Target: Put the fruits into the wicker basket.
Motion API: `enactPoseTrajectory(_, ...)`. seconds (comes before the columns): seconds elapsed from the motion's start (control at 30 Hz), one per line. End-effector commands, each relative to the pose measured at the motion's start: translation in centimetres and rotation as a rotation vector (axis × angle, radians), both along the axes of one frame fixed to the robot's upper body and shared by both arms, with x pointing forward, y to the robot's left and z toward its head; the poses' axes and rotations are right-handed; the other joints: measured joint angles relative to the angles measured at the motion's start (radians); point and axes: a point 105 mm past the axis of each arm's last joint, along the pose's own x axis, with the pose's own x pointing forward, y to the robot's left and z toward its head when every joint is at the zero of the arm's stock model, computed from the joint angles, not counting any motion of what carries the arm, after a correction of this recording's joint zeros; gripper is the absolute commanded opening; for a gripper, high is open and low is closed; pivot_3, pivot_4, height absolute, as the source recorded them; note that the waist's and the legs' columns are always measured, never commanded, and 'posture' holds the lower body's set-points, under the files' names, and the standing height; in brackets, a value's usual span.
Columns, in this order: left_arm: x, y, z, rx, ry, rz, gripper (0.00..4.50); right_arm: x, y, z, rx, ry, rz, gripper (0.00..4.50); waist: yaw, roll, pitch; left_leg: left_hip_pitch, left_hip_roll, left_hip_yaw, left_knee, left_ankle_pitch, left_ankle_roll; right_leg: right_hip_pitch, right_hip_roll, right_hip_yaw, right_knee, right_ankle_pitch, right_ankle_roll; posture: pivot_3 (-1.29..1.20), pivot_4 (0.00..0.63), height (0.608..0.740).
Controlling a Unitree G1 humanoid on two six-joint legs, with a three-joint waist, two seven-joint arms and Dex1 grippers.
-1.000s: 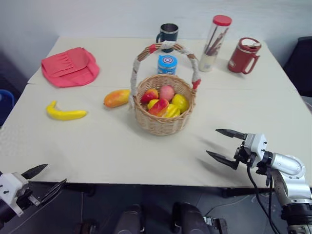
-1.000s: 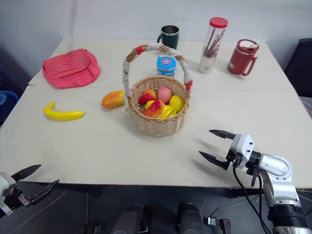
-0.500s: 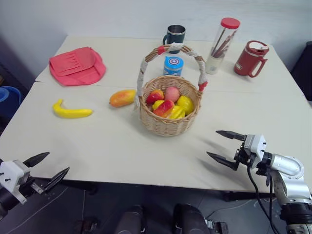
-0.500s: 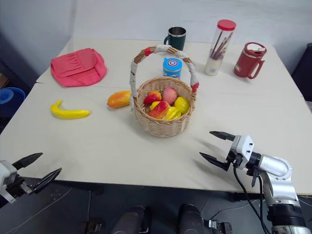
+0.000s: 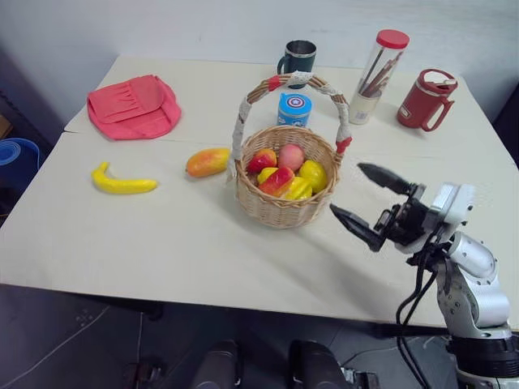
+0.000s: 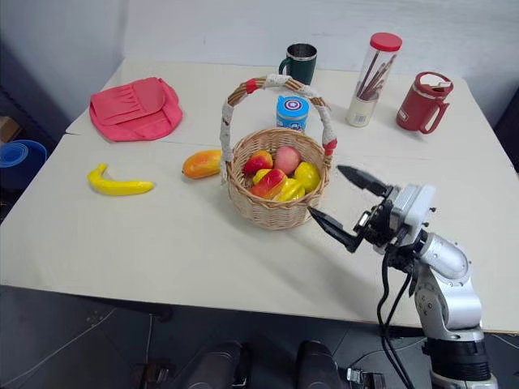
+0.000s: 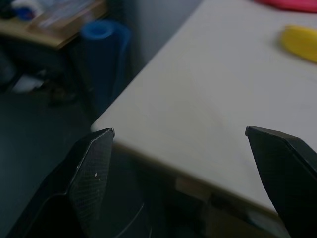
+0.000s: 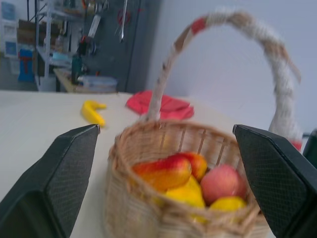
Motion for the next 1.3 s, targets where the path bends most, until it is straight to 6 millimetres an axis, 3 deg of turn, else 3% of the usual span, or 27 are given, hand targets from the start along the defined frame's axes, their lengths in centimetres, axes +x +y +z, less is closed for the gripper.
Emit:
enactPoseTrajectory(0.03,0.9,-0.7,2.1,-0.046,-0.053,-0.022,4.46,-1.2,0.5,1.9,-0.076,-0.119,0.025,4.50,0.012,-0.003,0.000,0.000,0.000,0.000,0.001,0.000,0.000,-0.001,0.000,0.001,0.000,0.000,0.000,0.00,0.150,0.740)
enactPoseTrajectory(0.17,6.0,-3.7,6.4,-0.013,-0.077,-0.266,4.46,-1.1,-0.2,2.7,-0.096,-0.142,0.009,4.50,0.033,-0.008,-0.002,-0.002,0.000,0.000,0.004,0.000,0.000,-0.003,0.000,0.004,0.000,0.000,-0.001,0.00,0.150,0.740)
enactPoseTrajectory(0.27,10.3,-5.6,8.8,0.131,0.043,-0.504,4.46,-0.7,-0.5,3.0,-0.107,-0.145,0.010,4.50,0.035,-0.009,-0.003,-0.002,0.000,0.001,0.003,0.001,-0.001,-0.004,0.000,0.005,0.000,0.000,-0.003,0.00,0.150,0.740)
enactPoseTrajectory(0.4,14.2,-6.6,9.0,0.374,0.298,-0.750,4.46,-0.2,-0.6,3.2,-0.113,-0.144,0.025,4.50,0.014,-0.005,-0.001,-0.001,0.000,0.012,-0.001,0.001,0.001,-0.010,0.009,0.007,0.007,0.000,-0.004,0.00,0.150,0.740)
enactPoseTrajectory(0.5,17.2,-6.1,8.5,0.641,0.523,-0.893,4.46,0.1,-0.7,3.0,-0.121,-0.135,0.040,4.50,0.003,-0.004,-0.001,0.000,0.002,0.019,-0.001,0.002,0.005,-0.012,0.013,0.012,0.008,0.000,-0.004,0.00,0.150,0.740)
enactPoseTrajectory(0.57,18.8,-5.8,7.9,0.730,0.630,-0.948,4.46,0.2,-0.8,2.8,-0.125,-0.133,0.039,4.50,-0.003,-0.006,-0.002,-0.002,0.005,0.026,-0.001,0.002,0.005,-0.020,0.015,0.012,0.011,0.000,-0.004,0.00,0.150,0.740)
enactPoseTrajectory(0.73,23.1,-8.3,8.0,0.810,0.633,-1.037,4.46,0.1,-0.8,2.9,-0.121,-0.129,0.007,4.50,-0.010,-0.011,0.000,-0.005,0.008,0.043,0.000,0.000,0.004,-0.026,0.014,0.001,0.013,0.000,-0.004,0.00,0.150,0.740)
enactPoseTrajectory(0.9,24.9,-10.7,6.7,0.831,0.667,-1.100,4.46,-0.9,-0.4,3.1,-0.117,-0.116,-0.047,4.50,-0.017,-0.014,0.002,-0.006,0.011,0.043,0.003,-0.001,0.006,-0.026,0.013,0.002,0.014,0.000,-0.004,0.00,0.150,0.740)
enactPoseTrajectory(1.03,25.7,-12.3,5.5,0.694,0.654,-1.114,4.46,-1.3,-0.3,3.5,-0.111,-0.112,-0.097,4.50,-0.017,-0.015,0.002,-0.006,0.011,0.038,0.007,-0.001,0.007,-0.026,0.012,0.004,0.018,0.000,-0.003,0.00,0.150,0.740)
enactPoseTrajectory(1.2,25.6,-13.7,4.5,0.522,0.661,-1.151,2.94,-1.8,-0.5,4.2,-0.101,-0.110,-0.152,4.50,-0.007,-0.015,0.002,-0.005,0.011,0.037,0.015,-0.002,0.009,-0.026,0.011,0.005,0.024,0.002,-0.004,0.00,0.150,0.740)
enactPoseTrajectory(1.3,25.2,-13.5,4.2,0.504,0.687,-1.155,2.00,-1.9,-0.5,4.1,-0.105,-0.107,-0.171,4.50,-0.005,-0.015,0.002,-0.005,0.012,0.038,0.016,-0.002,0.010,-0.026,0.011,0.007,0.024,0.004,-0.004,0.00,0.150,0.740)
